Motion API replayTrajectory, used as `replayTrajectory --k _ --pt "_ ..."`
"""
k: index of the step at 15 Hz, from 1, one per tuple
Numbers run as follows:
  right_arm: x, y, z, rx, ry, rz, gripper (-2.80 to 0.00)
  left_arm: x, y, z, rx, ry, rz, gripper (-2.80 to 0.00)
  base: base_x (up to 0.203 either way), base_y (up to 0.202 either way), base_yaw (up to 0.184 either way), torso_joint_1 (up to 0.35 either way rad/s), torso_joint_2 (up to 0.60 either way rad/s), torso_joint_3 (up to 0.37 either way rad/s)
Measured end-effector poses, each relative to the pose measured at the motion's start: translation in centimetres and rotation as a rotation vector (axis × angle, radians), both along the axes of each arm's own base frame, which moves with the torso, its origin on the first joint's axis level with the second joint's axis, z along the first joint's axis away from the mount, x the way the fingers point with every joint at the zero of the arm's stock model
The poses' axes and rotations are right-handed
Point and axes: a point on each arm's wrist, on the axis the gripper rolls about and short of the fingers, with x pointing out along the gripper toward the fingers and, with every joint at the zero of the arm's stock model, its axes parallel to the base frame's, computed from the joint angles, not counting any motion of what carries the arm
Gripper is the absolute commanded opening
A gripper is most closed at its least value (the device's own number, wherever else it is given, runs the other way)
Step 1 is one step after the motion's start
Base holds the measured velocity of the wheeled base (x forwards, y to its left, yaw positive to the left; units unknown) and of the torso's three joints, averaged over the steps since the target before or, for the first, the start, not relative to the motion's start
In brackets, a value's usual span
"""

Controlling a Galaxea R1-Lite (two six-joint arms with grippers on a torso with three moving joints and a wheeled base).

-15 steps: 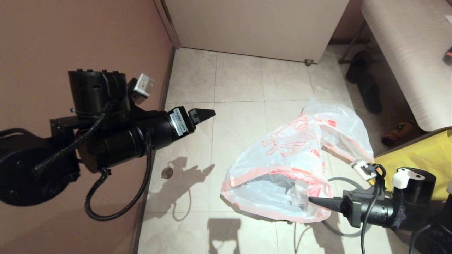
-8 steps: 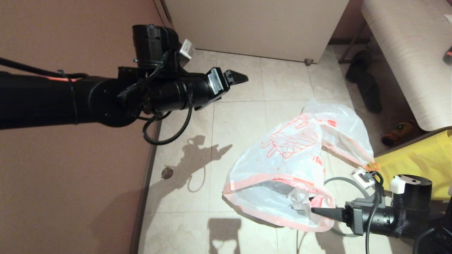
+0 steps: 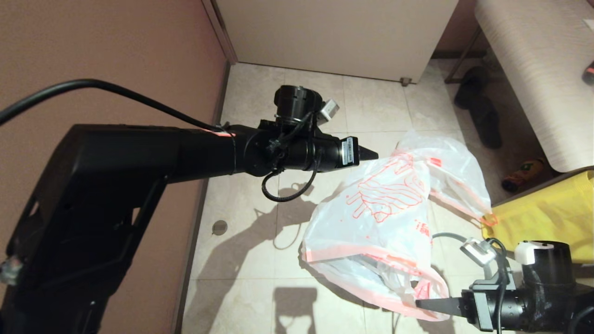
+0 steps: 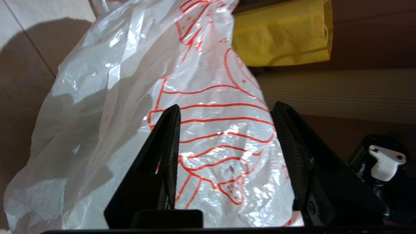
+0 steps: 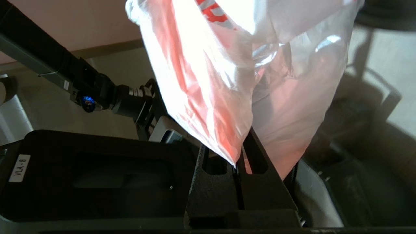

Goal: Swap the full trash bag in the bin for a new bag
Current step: Put the new garbage bag on the trash can

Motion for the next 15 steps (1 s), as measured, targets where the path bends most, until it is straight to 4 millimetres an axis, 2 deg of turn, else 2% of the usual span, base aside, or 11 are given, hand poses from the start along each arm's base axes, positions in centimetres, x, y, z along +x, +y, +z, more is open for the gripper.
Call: replayTrajectory --k 5,8,12,15 --pt "-1.0 -0.1 0.1 -0.019 0.031 0.019 -2.8 0.6 -2.7 -5.2 0.07 0.05 -0.094 -2.8 0.0 0.0 0.0 0.0 0.0 0.0" --pt "-1.4 -0.3 0.0 -0.021 0.044 0.011 -2.8 0.1 -4.6 -8.4 0.115 0.103 -0.139 -2.8 0.0 0.0 0.0 0.0 0.0 0.0" --pt "-1.0 -0.8 0.1 -0.014 0.031 -0.009 -2.8 0.0 -5.5 -12.3 0.19 0.184 -0.151 -2.8 0.0 0.0 0.0 0.0 0.0 0.0" --pt "0.4 -1.9 0.7 0.017 -0.016 -0.035 -2.8 0.0 -5.4 -15.3 0.265 0.273 -0.142 -2.8 0.0 0.0 0.0 0.0 0.0 0.0"
